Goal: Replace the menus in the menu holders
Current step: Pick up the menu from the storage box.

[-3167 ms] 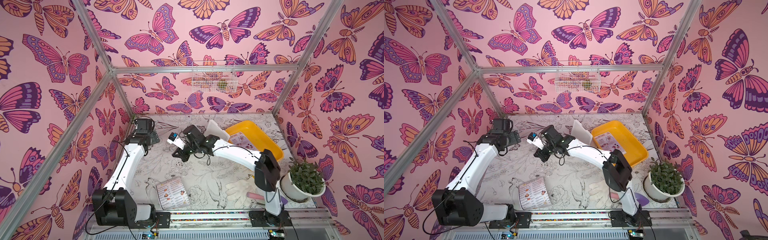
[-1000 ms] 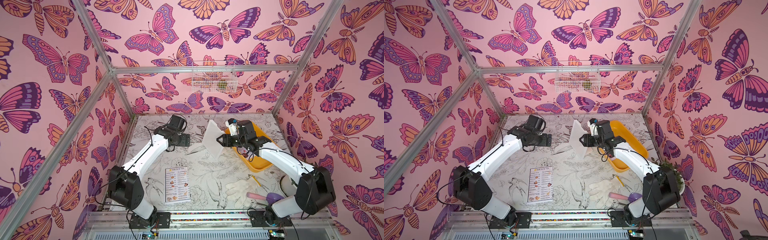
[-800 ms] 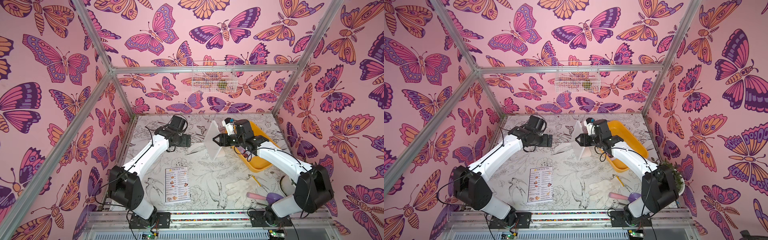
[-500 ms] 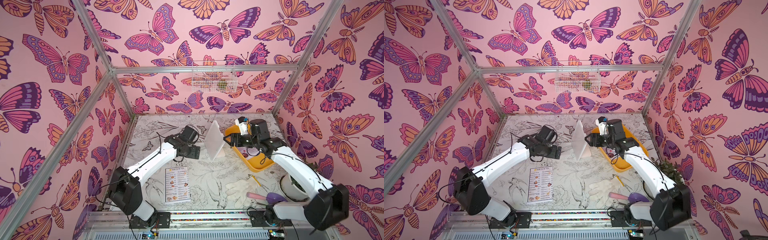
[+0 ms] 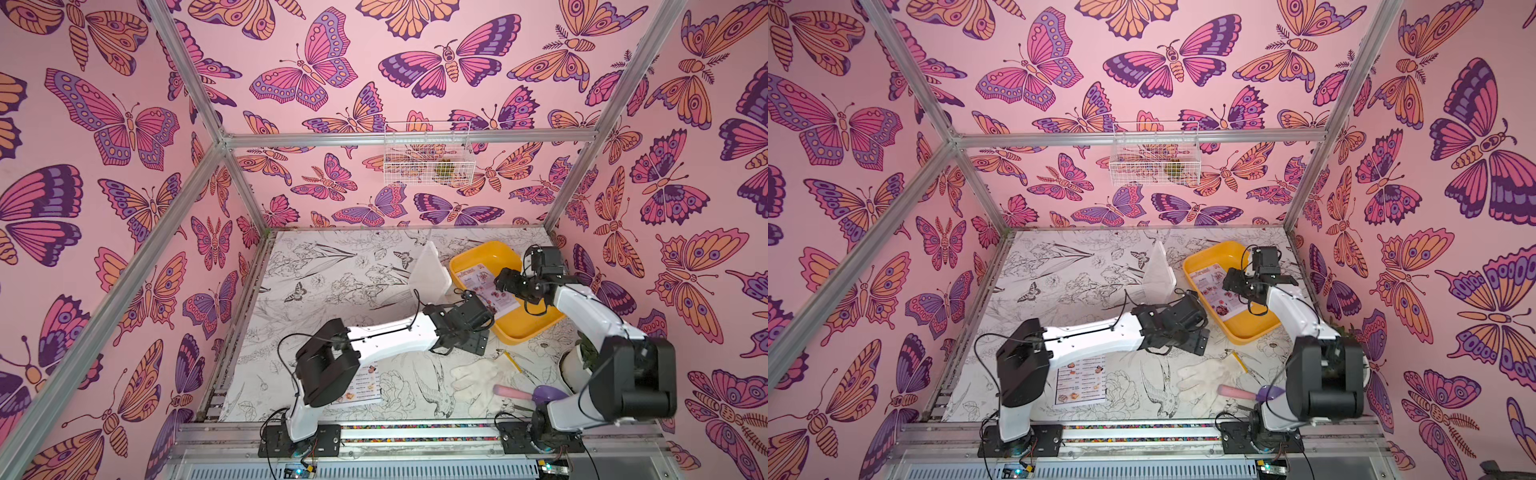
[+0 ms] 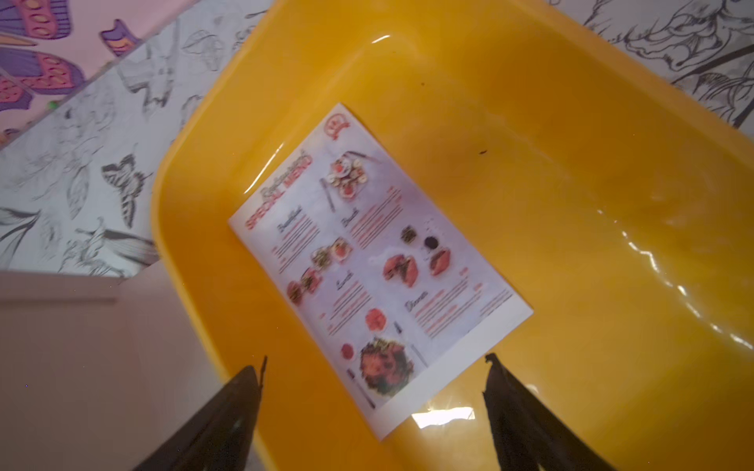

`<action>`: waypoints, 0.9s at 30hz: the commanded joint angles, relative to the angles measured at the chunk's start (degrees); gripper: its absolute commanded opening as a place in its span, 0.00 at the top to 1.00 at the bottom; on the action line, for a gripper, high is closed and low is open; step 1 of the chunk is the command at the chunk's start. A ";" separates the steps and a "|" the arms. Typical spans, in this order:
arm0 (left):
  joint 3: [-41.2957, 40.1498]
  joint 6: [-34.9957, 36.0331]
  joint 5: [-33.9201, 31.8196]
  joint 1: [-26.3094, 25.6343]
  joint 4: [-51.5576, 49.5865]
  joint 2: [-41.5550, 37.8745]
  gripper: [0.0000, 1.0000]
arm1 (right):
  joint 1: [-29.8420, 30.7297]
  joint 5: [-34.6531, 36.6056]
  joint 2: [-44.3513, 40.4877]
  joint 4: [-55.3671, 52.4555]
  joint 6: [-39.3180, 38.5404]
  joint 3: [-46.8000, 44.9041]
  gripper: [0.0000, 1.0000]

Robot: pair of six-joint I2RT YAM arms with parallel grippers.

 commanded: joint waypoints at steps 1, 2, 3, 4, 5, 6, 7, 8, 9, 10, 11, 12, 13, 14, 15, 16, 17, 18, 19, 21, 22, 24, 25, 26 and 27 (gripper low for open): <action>6.21 1.02 -2.32 0.66 4.04 6.09 0.05 | -2.00 -2.20 7.93 1.27 -1.36 6.07 0.08; 8.52 1.56 -2.12 0.85 4.21 8.40 0.05 | -2.09 -3.08 10.25 1.78 -1.45 7.26 0.06; 10.45 1.67 -2.33 1.06 4.19 10.19 0.05 | -2.20 -3.16 12.59 2.06 -1.40 8.46 0.06; 11.80 1.78 -2.37 1.20 4.27 11.71 0.05 | -2.25 -3.55 14.34 2.50 -1.46 9.33 0.06; 13.12 2.31 -1.97 1.52 4.95 13.05 0.05 | -2.22 -4.23 16.32 2.55 -1.71 10.61 0.06; 14.37 2.36 -1.81 1.80 5.02 14.42 0.05 | -2.22 -4.70 18.34 2.14 -1.77 12.18 0.06; 15.37 2.43 -1.77 2.17 5.13 15.39 0.05 | -2.22 -5.64 19.82 2.29 -1.73 13.37 0.05; 16.10 2.58 -1.44 2.62 5.30 16.20 0.05 | -2.25 -6.43 21.44 1.63 -1.96 14.67 0.03; 16.77 2.99 -0.92 3.06 5.27 16.76 0.05 | -2.22 -6.93 22.45 1.03 -2.12 15.86 0.02; 17.17 3.15 -0.39 3.63 5.24 17.04 0.05 | -2.22 -7.74 23.23 0.79 -2.16 16.54 0.02; 17.15 3.36 0.08 4.27 5.40 17.06 0.05 | -2.22 -8.37 23.95 0.55 -2.00 16.83 0.02; 17.22 3.77 1.01 4.88 5.72 16.98 0.05 | -2.22 -8.87 24.58 -0.10 -2.07 17.27 0.03; 17.40 4.55 2.16 5.33 5.99 16.98 0.05 | -2.08 -10.03 25.19 -0.93 -2.18 17.57 0.04; 17.80 5.29 3.13 5.73 6.03 16.83 0.05 | -2.06 -11.09 25.54 -1.51 -2.11 17.68 0.04; 18.21 6.32 4.17 5.90 6.04 16.82 0.05 | -1.89 -11.24 25.57 -1.74 -2.08 17.26 0.04; 18.59 7.24 5.17 6.04 5.97 16.83 0.05 | -1.57 -10.88 25.48 -2.13 -2.17 16.70 0.04; 18.66 7.55 5.93 5.99 5.95 16.60 0.05 | -1.39 -10.87 25.24 -2.10 -2.17 16.15 0.04; 18.48 7.55 6.41 6.02 5.88 16.39 0.05 | -1.38 -11.53 25.22 -2.30 -2.09 15.62 0.04; 18.17 7.18 6.46 5.96 5.78 16.05 0.05 | -1.38 -11.96 25.30 -3.06 -2.20 15.48 0.05; 17.62 6.50 6.22 6.03 5.77 15.36 0.05 | -1.26 -12.58 25.40 -4.63 -2.60 15.41 0.06; 17.48 6.27 5.84 6.03 5.78 15.08 0.05 | -1.26 -12.58 25.09 -4.91 -2.60 14.99 0.06; 17.94 6.09 5.20 6.04 5.14 14.97 0.05 | -1.19 -12.95 24.37 -4.97 -2.60 13.94 0.06; 18.71 5.76 4.60 6.00 4.04 15.25 0.05 | -1.21 -13.04 24.12 -5.37 -2.68 13.57 0.06; 19.10 5.40 4.15 6.08 3.23 15.37 0.05 | -1.21 -13.41 23.84 -5.74 -2.74 13.37 0.06; 18.86 4.97 3.44 6.04 3.01 15.21 0.06 | -1.26 -13.63 23.62 -6.04 -2.81 13.03 0.06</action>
